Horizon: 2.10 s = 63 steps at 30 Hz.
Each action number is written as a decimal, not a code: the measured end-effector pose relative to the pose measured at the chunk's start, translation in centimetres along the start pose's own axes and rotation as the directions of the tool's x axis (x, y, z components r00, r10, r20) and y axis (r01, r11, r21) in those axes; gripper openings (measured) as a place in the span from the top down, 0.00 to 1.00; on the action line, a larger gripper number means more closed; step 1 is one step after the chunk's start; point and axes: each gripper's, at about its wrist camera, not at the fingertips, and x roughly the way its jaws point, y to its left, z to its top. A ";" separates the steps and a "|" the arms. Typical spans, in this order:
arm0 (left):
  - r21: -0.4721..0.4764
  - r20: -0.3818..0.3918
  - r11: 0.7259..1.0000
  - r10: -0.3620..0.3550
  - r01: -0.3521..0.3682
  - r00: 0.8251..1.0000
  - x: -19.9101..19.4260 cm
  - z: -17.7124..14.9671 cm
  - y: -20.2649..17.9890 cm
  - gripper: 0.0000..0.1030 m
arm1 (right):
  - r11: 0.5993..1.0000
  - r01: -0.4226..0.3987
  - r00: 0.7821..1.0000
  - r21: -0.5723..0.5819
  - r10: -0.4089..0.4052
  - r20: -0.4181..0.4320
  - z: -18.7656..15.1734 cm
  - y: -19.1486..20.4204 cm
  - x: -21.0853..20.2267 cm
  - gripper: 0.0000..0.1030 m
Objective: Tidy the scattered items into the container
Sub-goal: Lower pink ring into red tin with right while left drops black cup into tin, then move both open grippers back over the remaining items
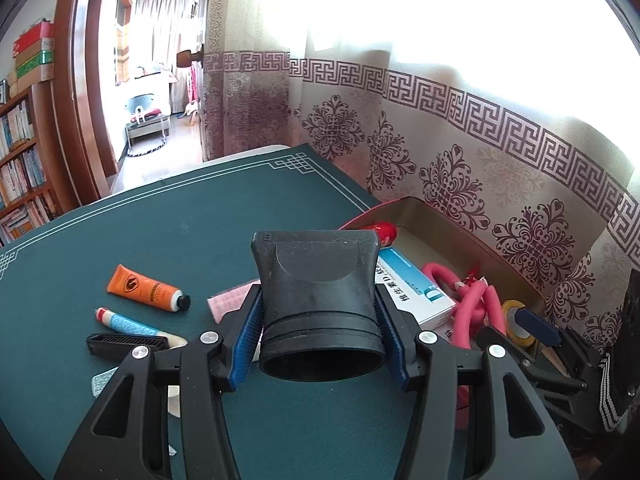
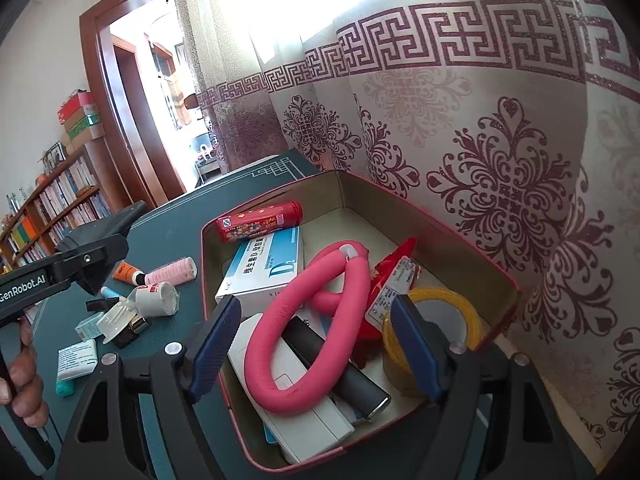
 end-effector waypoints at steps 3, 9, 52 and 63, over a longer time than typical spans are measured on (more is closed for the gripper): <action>0.033 -0.019 0.999 -0.041 0.042 0.999 1.5 0.7 -1.9 0.45 | 0.999 0.033 0.998 -0.025 -0.032 0.045 -0.1 0.5 -0.7 0.22; 0.082 -0.056 0.988 -0.129 0.133 0.990 4.3 2.0 -4.9 0.45 | 0.997 0.054 0.995 -0.047 -0.050 0.086 -0.3 0.9 -1.4 0.21; -0.106 -0.052 0.984 0.137 -0.142 0.989 -3.4 -4.1 6.6 0.39 | 0.993 -0.028 0.987 -0.114 0.045 0.154 -1.4 2.6 -2.4 0.16; -0.248 -0.108 0.929 0.256 -0.276 0.961 -8.1 -10.8 15.5 0.39 | 0.967 -0.098 0.982 -0.236 0.132 0.134 -2.7 5.3 -2.2 0.14</action>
